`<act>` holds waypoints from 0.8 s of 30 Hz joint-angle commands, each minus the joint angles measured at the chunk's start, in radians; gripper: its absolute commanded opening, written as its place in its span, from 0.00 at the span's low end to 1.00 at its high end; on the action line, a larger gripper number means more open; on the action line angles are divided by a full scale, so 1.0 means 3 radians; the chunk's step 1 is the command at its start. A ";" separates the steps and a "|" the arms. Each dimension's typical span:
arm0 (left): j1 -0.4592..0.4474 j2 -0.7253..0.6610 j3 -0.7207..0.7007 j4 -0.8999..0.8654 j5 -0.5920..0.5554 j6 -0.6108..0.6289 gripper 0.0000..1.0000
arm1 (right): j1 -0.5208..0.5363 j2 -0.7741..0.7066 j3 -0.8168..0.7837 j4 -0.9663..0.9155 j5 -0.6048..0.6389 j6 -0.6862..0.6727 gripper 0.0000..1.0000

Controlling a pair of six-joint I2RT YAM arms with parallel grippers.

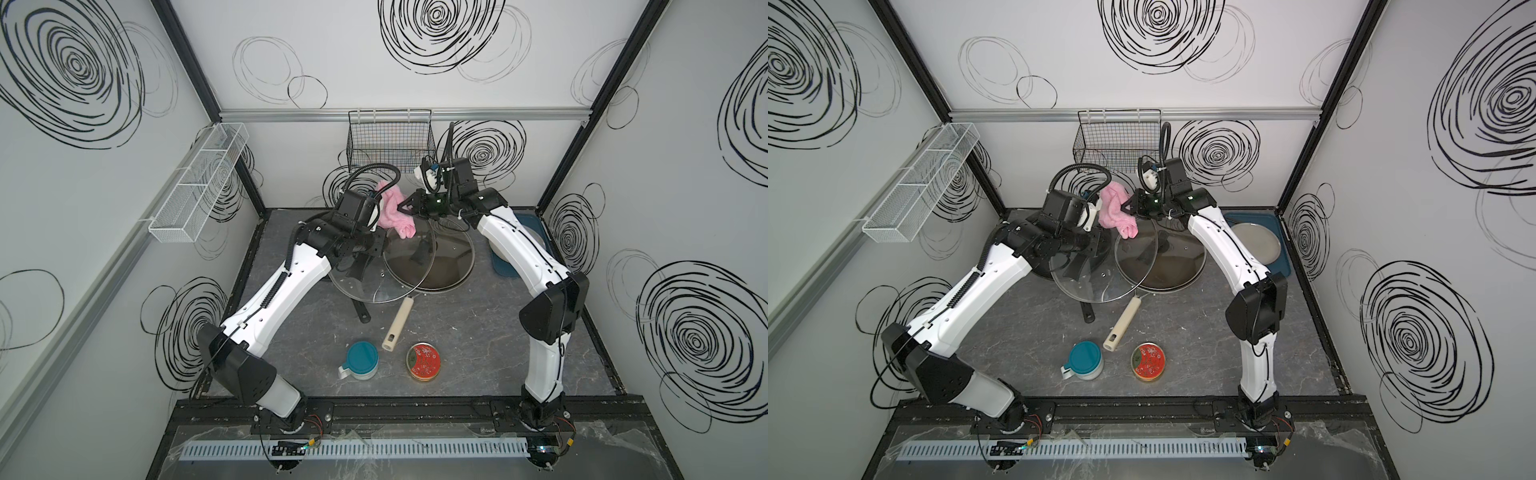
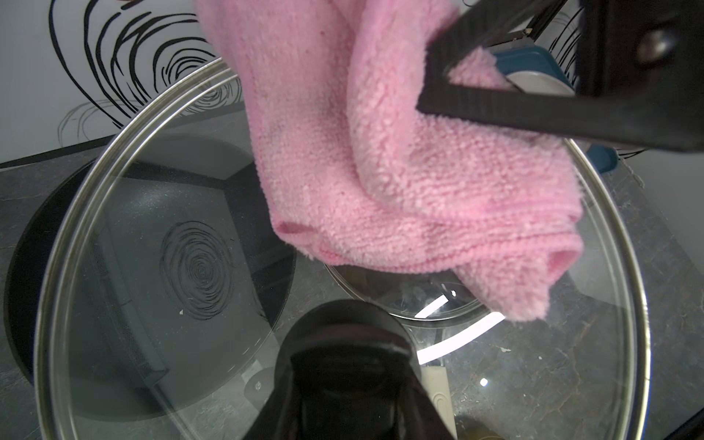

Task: Wipe the pot lid with a cloth
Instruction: Wipe the pot lid.

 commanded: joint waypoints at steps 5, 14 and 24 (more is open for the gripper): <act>-0.0030 -0.0239 0.0135 0.0581 0.0036 0.0045 0.00 | -0.0007 0.0151 0.0113 0.0155 -0.0143 0.0043 0.00; -0.0025 -0.0199 0.0189 0.0546 -0.0003 0.0044 0.00 | -0.0015 0.0153 0.0134 0.0116 -0.0078 0.0001 0.00; 0.0075 -0.0127 0.0265 0.0516 -0.0103 0.0004 0.00 | -0.0056 -0.0182 -0.0193 0.0096 0.0007 -0.0069 0.00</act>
